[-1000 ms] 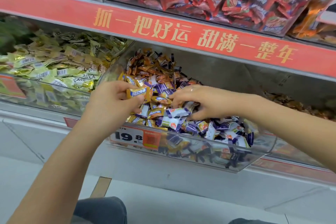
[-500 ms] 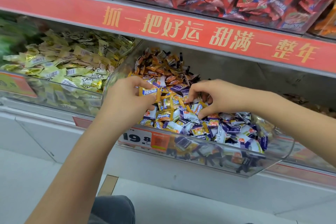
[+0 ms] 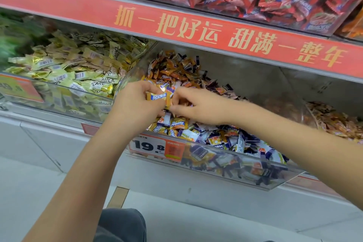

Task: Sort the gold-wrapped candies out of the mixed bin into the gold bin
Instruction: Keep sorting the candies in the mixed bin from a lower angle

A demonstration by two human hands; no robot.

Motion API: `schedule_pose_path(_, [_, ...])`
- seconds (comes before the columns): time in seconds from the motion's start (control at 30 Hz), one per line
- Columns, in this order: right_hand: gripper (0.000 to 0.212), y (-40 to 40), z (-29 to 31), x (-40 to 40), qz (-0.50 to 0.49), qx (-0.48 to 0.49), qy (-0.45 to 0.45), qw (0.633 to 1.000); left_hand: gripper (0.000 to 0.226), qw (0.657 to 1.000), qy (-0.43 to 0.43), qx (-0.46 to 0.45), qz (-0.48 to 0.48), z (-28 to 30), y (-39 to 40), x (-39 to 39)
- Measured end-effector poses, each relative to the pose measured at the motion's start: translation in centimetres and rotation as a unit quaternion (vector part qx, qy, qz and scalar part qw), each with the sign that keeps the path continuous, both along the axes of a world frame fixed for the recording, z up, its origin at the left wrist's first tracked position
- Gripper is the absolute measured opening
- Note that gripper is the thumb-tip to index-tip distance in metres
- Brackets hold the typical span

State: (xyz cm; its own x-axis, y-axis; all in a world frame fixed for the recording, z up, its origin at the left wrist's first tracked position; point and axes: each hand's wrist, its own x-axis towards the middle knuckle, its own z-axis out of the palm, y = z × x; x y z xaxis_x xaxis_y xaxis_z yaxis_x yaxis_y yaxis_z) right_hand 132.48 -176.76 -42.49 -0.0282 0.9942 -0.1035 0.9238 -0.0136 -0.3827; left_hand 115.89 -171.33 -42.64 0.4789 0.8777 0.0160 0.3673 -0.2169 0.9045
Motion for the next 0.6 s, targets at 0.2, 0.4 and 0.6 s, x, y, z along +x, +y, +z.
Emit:
schedule_pose_path(0.2, [0.022, 0.2, 0.2, -0.1, 0.0, -0.097, -0.06, 0.993, 0.018, 1.0, 0.006, 0.003, -0.01, -0.1, 0.6, -0.1])
schedule_pose_path(0.4, [0.031, -0.8, 1.0, 0.8, -0.133, -0.088, 0.124, 0.979, 0.012, 0.999, 0.029, 0.013, -0.03, -0.4, 0.5, -0.2])
schedule_pose_path(0.6, [0.018, -1.1, 1.3, 1.2, -0.239, -0.095, 0.546, 0.797, 0.012, 0.999, 0.018, 0.002, -0.041, -0.7, 1.0, 0.0])
